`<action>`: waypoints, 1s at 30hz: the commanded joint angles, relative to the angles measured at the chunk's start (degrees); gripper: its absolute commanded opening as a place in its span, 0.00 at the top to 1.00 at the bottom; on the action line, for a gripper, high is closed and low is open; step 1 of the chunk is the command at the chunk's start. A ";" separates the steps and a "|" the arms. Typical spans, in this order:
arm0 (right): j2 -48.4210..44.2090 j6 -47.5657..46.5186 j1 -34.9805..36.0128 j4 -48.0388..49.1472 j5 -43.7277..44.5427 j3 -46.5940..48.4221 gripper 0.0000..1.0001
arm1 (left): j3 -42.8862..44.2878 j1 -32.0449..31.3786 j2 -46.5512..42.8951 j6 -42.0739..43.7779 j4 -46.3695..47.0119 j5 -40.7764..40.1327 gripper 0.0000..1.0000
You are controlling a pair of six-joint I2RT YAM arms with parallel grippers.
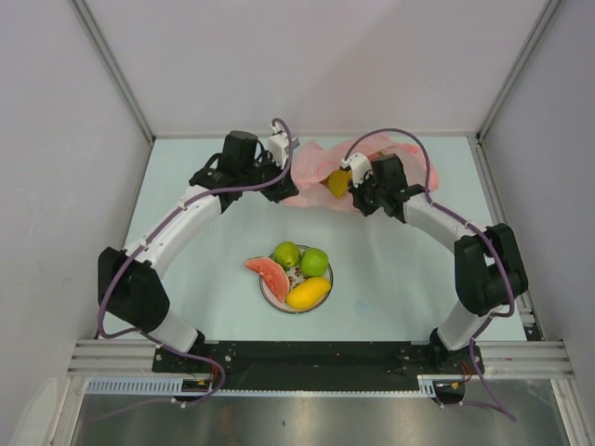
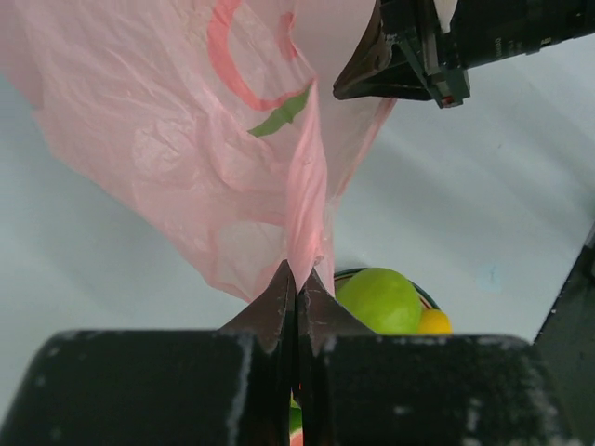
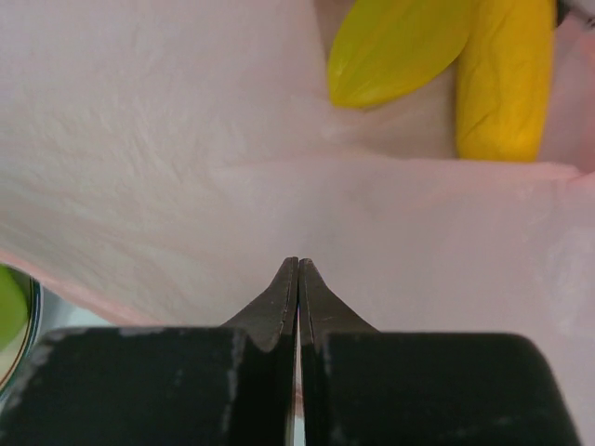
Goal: Take the fake fruits out of the plastic bag
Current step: Take out the fake fruit from the plastic bag.
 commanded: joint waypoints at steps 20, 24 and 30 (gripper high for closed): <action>35.76 -3.88 -7.06 -1.15 5.30 40.39 0.31 | 6.00 -0.76 5.51 9.56 -2.49 -3.39 1.00; 40.94 -5.39 -7.84 -7.09 4.25 46.53 0.35 | 5.92 -1.55 5.86 9.74 -2.23 -4.80 1.00; 34.20 -0.91 -11.36 -3.08 -5.55 44.36 0.57 | 6.36 -1.55 6.21 10.35 -2.58 -6.46 1.00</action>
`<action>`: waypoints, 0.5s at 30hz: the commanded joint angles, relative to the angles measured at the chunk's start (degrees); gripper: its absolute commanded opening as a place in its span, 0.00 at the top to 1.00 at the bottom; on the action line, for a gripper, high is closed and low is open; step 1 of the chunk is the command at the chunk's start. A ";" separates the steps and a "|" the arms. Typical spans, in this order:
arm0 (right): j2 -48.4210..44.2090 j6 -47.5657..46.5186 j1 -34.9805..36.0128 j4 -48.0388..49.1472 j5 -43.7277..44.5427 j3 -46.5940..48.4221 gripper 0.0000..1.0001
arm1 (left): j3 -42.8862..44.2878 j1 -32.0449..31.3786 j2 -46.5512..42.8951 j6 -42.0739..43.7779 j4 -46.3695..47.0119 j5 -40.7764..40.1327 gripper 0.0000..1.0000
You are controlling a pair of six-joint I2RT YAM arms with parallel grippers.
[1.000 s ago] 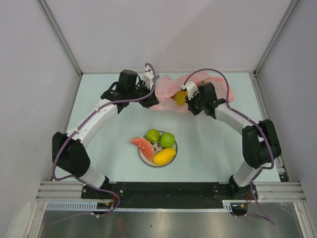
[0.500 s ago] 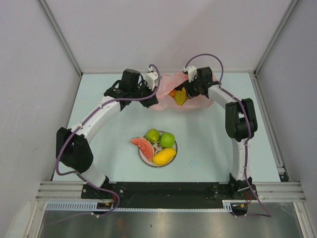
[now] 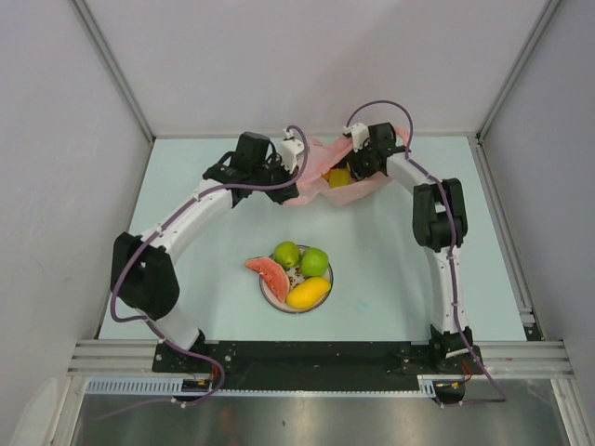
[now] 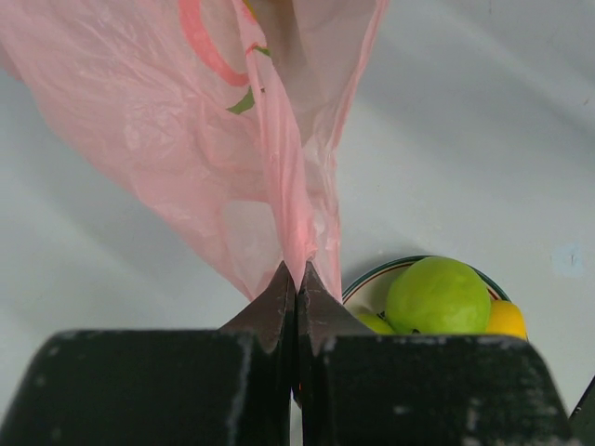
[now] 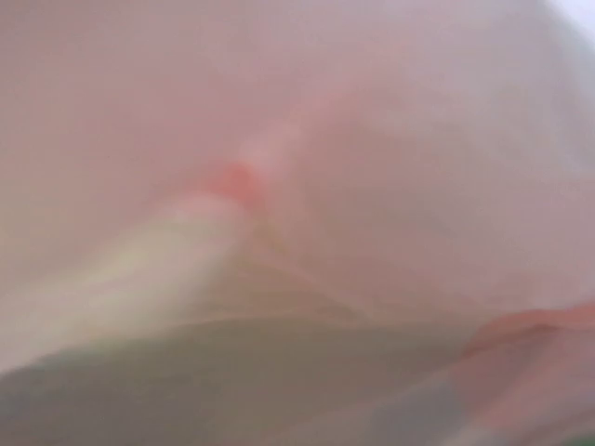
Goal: Take the fake fruits out of the plastic bag
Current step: Take out the fake fruit from the plastic bag.
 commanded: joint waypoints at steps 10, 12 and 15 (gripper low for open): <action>-31.42 10.89 -4.29 9.65 -36.03 -20.77 0.57 | 4.77 0.02 1.92 -6.86 5.13 1.21 1.00; -33.87 10.55 -2.98 8.41 -37.35 -22.26 0.56 | 6.08 0.28 2.27 -10.10 5.58 2.44 1.00; -37.13 9.58 -0.70 5.78 -37.27 -22.88 0.56 | 7.14 1.51 1.13 -15.03 6.63 4.29 1.00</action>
